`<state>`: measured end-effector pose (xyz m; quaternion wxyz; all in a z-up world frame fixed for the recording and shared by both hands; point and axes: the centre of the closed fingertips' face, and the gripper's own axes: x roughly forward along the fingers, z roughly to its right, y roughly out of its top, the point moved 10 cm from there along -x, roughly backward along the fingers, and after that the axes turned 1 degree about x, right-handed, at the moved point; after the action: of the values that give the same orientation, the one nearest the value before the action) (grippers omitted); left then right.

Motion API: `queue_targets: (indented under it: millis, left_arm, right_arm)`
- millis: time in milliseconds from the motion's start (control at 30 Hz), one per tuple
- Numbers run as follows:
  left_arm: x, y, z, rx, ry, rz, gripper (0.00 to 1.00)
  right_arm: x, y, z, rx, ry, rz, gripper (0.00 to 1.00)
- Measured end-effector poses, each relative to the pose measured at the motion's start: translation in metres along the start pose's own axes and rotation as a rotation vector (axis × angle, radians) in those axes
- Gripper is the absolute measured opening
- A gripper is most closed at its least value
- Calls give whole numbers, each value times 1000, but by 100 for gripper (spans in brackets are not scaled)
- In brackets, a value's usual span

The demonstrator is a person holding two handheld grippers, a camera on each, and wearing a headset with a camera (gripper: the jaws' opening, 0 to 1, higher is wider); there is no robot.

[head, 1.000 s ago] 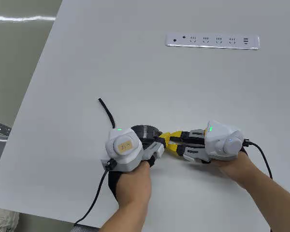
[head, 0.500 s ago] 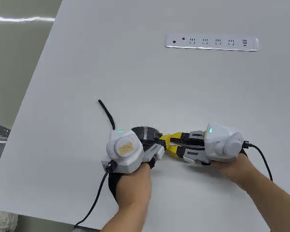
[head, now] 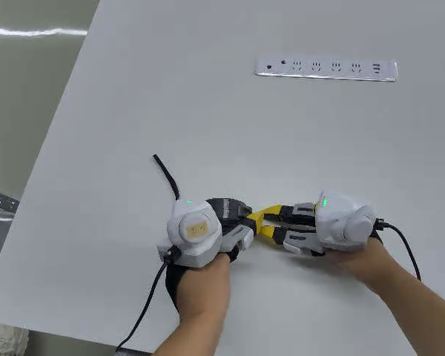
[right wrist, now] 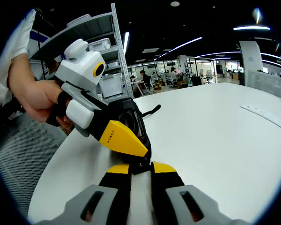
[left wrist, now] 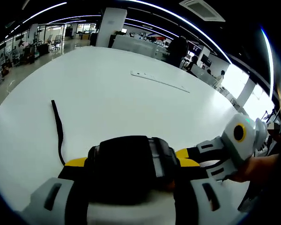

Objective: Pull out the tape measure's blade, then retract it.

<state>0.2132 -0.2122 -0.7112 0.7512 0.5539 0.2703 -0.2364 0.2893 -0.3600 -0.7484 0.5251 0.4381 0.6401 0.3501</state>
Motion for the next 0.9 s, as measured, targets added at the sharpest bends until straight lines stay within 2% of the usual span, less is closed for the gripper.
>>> queue_targets:
  millis: [533,900]
  left_arm:
    - [-2,1,-3,11,-22,13,72]
    - [-4,-1,-5,8,-38,16,73]
  right_arm:
    - [0,1,-5,4,12,-4,26]
    - [1,2,-8,6,8,-6,28]
